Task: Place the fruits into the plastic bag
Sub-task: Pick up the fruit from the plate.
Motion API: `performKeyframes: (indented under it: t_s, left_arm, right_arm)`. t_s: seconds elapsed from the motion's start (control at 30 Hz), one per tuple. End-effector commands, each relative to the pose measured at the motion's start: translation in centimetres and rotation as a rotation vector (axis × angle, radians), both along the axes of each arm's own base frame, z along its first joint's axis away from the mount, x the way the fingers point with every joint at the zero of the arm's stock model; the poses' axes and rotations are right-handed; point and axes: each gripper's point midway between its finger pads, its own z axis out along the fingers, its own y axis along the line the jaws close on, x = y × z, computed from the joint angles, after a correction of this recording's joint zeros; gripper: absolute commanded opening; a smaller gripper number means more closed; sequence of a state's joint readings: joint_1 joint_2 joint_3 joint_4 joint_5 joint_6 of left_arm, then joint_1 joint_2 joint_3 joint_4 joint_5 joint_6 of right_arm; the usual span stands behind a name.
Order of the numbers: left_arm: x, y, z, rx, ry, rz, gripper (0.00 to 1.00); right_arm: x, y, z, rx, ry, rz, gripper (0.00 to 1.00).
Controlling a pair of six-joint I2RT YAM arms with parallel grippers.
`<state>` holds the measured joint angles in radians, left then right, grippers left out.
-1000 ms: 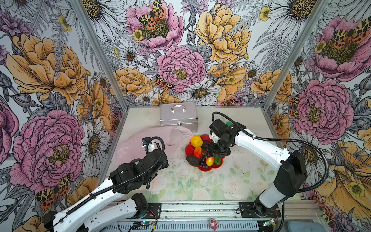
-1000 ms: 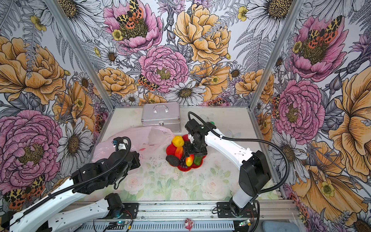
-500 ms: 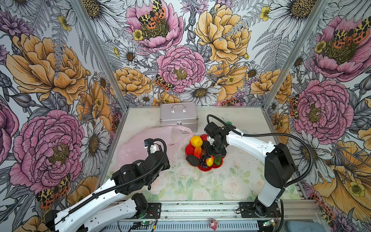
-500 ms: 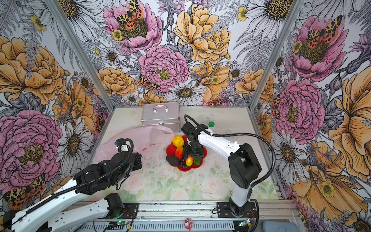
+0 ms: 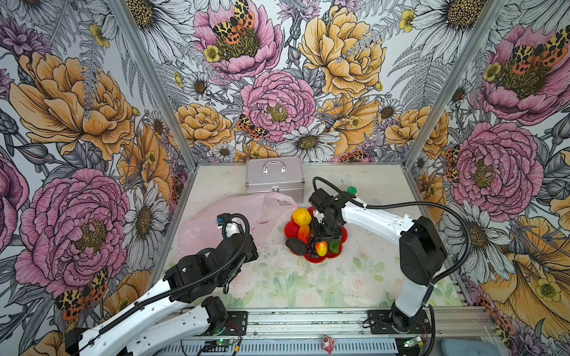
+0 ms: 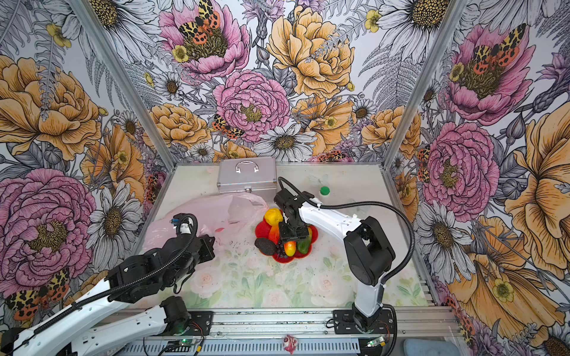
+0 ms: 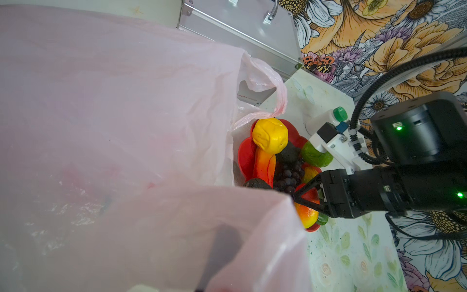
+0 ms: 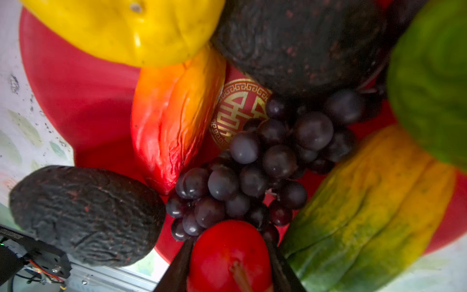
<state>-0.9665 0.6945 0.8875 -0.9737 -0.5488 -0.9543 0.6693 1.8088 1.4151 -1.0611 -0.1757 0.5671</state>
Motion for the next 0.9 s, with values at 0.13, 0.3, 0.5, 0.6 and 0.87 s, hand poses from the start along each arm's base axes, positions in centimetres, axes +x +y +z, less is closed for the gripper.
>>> performKeyframes:
  t_s: [0.13, 0.3, 0.5, 0.6, 0.87]
  left_arm:
    - [0.0, -0.3, 0.0, -0.018, -0.009, -0.008, 0.0]
    - [-0.1, -0.3, 0.2, -0.021, -0.013, -0.01, 0.0]
    - [-0.1, -0.2, 0.4, -0.026, -0.021, -0.009, 0.0]
    - [0.0, -0.1, 0.6, -0.03, -0.025, -0.006, 0.0]
    - [0.1, -0.1, 1.4, -0.036, -0.055, 0.009, 0.0]
  right_arm:
    - [1.3, 1.7, 4.3, 0.119, -0.084, -0.027, 0.24]
    - [1.7, 3.1, 8.7, 0.266, -0.101, -0.071, 0.23]
    - [3.4, 6.3, 13.6, 0.545, -0.096, -0.19, 0.23]
    - [4.5, 8.0, 15.3, 0.654, -0.092, -0.258, 0.23]
    - [7.8, 11.9, 16.0, 0.822, -0.054, -0.413, 0.21]
